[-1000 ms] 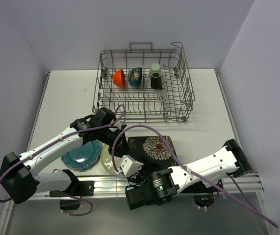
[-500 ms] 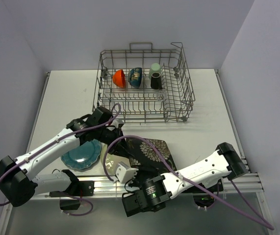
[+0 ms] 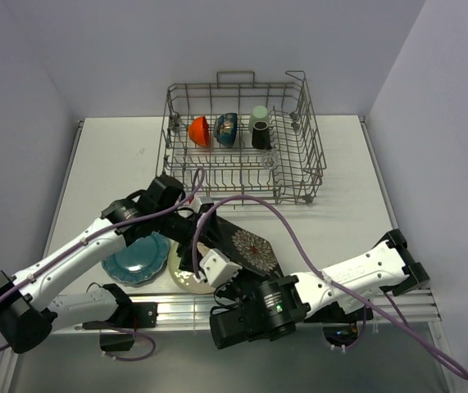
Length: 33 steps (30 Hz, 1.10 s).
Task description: Load the mixed dishes into the dish rack
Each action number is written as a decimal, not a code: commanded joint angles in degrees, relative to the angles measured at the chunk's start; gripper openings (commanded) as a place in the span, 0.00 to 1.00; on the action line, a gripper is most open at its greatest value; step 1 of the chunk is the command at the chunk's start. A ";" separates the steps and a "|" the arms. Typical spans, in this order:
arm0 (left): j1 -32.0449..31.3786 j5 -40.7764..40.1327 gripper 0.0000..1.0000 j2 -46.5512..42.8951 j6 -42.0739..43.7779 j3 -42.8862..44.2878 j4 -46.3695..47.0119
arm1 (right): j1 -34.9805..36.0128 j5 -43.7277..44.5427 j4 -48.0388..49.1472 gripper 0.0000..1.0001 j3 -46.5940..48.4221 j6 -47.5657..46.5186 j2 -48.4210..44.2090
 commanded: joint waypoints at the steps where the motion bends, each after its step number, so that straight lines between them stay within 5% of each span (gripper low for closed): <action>1: 0.79 4.04 0.99 -2.44 4.64 1.60 -1.98 | -0.29 9.48 -9.30 0.00 3.86 3.06 -4.93; 14: 15.28 0.27 0.99 -5.78 9.98 12.55 0.66 | 4.46 2.63 -1.39 0.00 3.41 -4.31 -10.12; 19: 22.84 -17.89 0.99 -2.71 16.84 32.48 -11.71 | 2.97 2.37 4.05 0.00 11.14 -10.11 -8.28; 25: 23.03 -49.95 0.99 -3.92 15.72 44.40 -18.77 | -8.27 -5.87 24.42 0.00 15.02 -21.18 -7.83; 33: 23.03 -58.00 0.99 -15.97 13.42 36.85 -15.07 | -28.11 -18.11 32.97 0.00 30.47 -21.28 -0.46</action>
